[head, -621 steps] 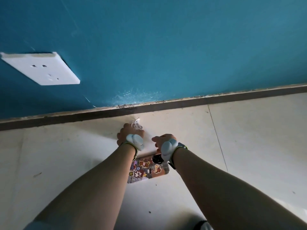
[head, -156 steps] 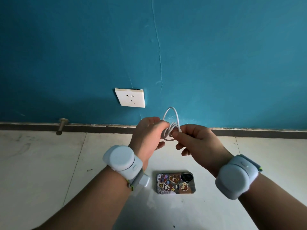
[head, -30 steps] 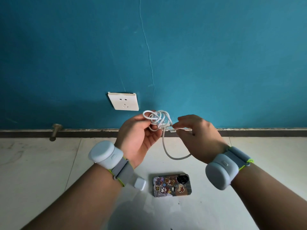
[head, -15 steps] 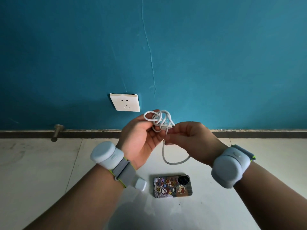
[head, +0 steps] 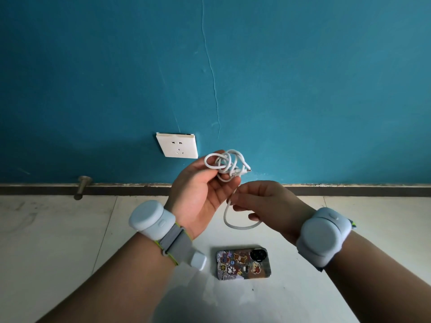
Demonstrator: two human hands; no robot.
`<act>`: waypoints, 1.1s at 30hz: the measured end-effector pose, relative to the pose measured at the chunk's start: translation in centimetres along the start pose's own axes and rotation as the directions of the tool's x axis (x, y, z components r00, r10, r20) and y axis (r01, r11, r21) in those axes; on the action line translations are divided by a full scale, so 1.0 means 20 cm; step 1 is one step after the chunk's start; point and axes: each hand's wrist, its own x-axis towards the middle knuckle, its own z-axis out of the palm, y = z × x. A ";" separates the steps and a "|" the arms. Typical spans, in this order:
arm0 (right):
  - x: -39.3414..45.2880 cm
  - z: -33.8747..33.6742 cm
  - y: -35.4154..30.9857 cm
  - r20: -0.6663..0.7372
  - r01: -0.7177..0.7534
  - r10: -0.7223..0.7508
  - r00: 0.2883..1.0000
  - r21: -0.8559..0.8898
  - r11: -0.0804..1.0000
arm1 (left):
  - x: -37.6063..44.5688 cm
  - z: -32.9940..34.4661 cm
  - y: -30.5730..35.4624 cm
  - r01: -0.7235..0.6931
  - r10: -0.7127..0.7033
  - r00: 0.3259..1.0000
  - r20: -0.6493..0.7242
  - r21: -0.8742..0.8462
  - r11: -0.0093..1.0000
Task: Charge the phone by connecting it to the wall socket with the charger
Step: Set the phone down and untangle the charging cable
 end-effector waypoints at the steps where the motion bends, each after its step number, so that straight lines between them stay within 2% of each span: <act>1: 0.00 -0.01 0.00 -0.021 0.009 -0.010 1.000 -0.022 1.000 | 0.00 0.00 0.00 -0.012 0.012 1.000 -0.001 0.042 0.999; 4: 0.00 -0.03 0.00 -0.137 0.075 -0.099 0.986 -0.174 0.982 | 0.00 0.00 -0.01 -0.045 0.054 0.998 -0.036 0.214 0.976; 7: -0.03 -0.04 -0.01 -0.216 0.159 -0.261 0.941 -0.399 0.903 | -0.01 0.00 -0.02 -0.061 0.086 0.995 -0.055 0.350 0.935; 9: -0.04 -0.04 -0.02 -0.206 0.209 -0.347 0.915 -0.495 0.843 | -0.01 0.00 -0.04 -0.077 0.117 0.991 -0.065 0.441 0.894; 12: -0.04 -0.04 -0.01 -0.153 0.196 -0.325 0.933 -0.542 0.817 | -0.01 -0.01 -0.06 -0.091 0.161 0.983 -0.092 0.521 0.849; 14: -0.04 -0.04 -0.01 -0.138 0.189 -0.299 0.944 -0.517 0.835 | -0.01 -0.02 -0.06 -0.103 0.197 0.975 -0.099 0.582 0.807; 18: -0.02 -0.05 -0.01 -0.237 0.159 -0.248 0.939 -0.341 0.927 | -0.01 -0.03 -0.06 -0.109 0.187 0.981 -0.046 0.670 0.735; 21: -0.01 -0.05 -0.02 -0.239 0.187 -0.224 0.945 -0.169 0.968 | -0.01 -0.04 -0.07 -0.068 0.142 0.988 -0.059 0.664 0.745; 23: -0.01 -0.05 -0.03 -0.230 0.200 -0.222 0.948 -0.116 0.973 | -0.01 -0.04 -0.08 -0.043 0.119 0.990 -0.070 0.663 0.747; 27: -0.02 -0.05 -0.04 -0.213 0.183 -0.197 0.957 -0.083 0.980 | 0.01 -0.05 -0.09 -0.055 0.166 0.983 -0.084 0.720 0.691; 31: -0.02 -0.06 -0.04 -0.198 0.143 -0.165 0.966 -0.119 0.982 | 0.01 -0.06 -0.06 -0.147 0.333 0.942 -0.034 0.852 0.503; 33: -0.02 -0.07 -0.04 -0.210 0.123 -0.156 0.965 -0.164 0.979 | 0.01 -0.06 -0.04 -0.179 0.361 0.933 0.001 0.871 0.458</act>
